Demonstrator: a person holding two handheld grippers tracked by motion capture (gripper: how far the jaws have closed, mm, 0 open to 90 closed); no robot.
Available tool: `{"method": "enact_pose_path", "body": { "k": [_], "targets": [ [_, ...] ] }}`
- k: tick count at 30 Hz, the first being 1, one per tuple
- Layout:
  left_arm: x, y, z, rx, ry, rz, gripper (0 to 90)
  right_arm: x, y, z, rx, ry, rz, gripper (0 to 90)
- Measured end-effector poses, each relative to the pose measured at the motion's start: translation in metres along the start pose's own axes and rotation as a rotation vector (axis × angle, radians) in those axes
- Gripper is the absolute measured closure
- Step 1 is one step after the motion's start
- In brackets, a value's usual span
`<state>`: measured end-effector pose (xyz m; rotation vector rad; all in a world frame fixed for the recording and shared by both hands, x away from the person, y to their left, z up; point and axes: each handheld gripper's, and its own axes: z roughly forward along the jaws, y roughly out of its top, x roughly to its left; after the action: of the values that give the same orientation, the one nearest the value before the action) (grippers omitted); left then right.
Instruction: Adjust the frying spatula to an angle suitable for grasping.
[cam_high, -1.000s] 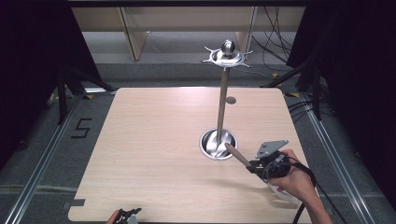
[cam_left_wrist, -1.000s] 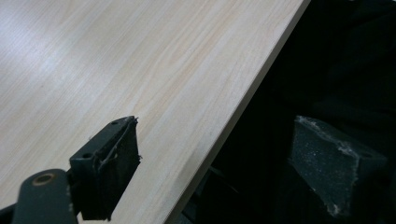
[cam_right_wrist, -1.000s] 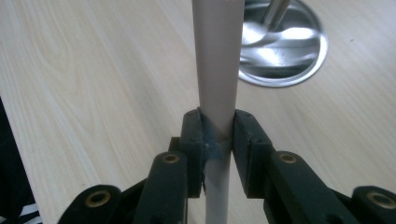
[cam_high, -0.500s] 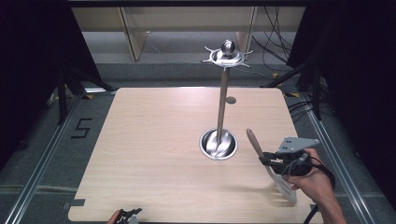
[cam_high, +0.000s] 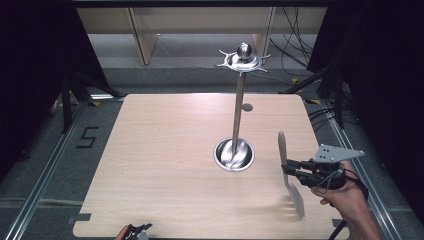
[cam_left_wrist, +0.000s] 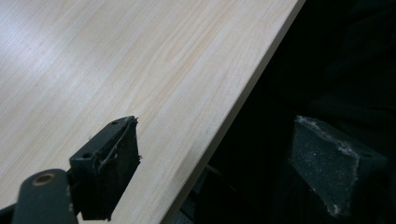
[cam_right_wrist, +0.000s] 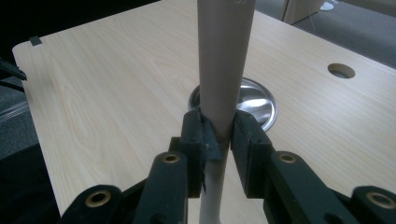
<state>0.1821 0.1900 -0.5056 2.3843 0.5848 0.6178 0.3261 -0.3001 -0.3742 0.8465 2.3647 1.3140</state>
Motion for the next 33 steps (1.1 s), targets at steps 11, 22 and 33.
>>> {"method": "enact_pose_path", "body": {
  "k": [11, 22, 33],
  "targets": [
    [0.000, 0.000, 0.000, 0.006, -0.015, 0.006, 15.0, 0.000, 0.006, -0.009, -0.073, 0.003, 0.023, 75.9],
    [0.000, 0.000, 0.000, 0.006, -0.015, 0.006, 15.0, -0.003, 0.019, -0.009, -0.144, -0.024, 0.026, 75.9],
    [0.000, 0.000, 0.000, 0.006, -0.014, 0.004, 15.0, -0.008, 0.045, -0.003, -0.163, -0.050, 0.043, 75.9]
  ]
}}
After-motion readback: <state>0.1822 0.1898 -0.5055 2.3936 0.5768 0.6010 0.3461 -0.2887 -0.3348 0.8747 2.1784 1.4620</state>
